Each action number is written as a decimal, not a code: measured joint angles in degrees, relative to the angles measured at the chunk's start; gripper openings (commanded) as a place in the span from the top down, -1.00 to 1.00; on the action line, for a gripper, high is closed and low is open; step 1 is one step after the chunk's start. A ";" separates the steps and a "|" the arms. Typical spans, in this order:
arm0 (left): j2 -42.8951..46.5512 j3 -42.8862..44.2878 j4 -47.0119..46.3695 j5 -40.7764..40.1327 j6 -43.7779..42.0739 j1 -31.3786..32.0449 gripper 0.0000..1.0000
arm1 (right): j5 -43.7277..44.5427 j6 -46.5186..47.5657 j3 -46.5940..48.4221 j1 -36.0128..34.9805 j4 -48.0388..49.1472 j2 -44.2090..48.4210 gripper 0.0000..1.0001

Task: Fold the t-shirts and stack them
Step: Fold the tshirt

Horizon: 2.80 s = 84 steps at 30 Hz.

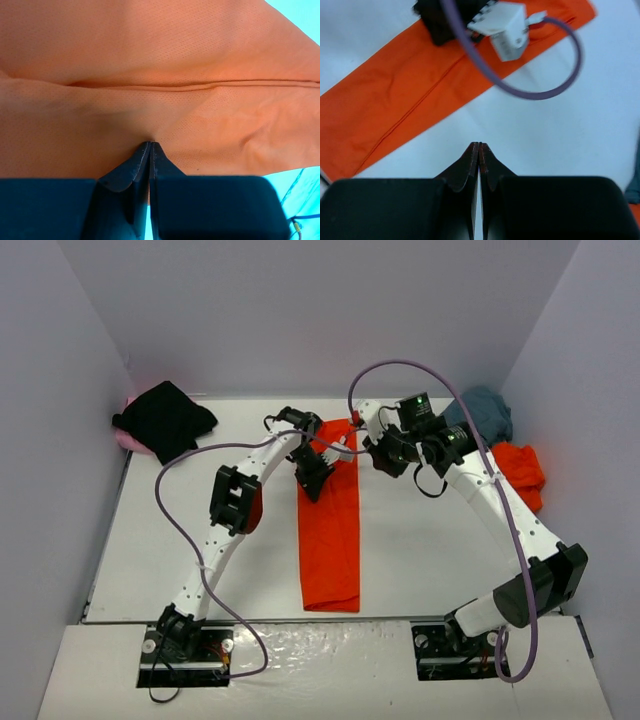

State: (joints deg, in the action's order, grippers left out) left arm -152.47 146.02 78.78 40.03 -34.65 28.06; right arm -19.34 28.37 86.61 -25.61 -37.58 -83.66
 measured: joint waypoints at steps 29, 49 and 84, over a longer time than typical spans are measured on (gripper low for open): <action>9.93 1.90 -16.04 -15.44 17.52 -2.06 0.50 | -4.16 5.10 -11.22 -16.63 -4.80 -6.35 0.35; 47.70 -48.64 -33.13 -12.37 19.78 -23.75 0.53 | 8.82 2.74 -6.51 -30.70 -1.40 -26.81 0.06; 51.24 -55.65 -38.80 -9.13 18.97 -24.00 0.54 | 10.62 1.01 -1.71 -40.60 -4.03 -34.84 0.27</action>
State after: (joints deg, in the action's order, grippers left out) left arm -101.23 90.37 39.99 30.90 -15.68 4.05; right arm -8.72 29.38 84.90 -66.20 -41.61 -118.49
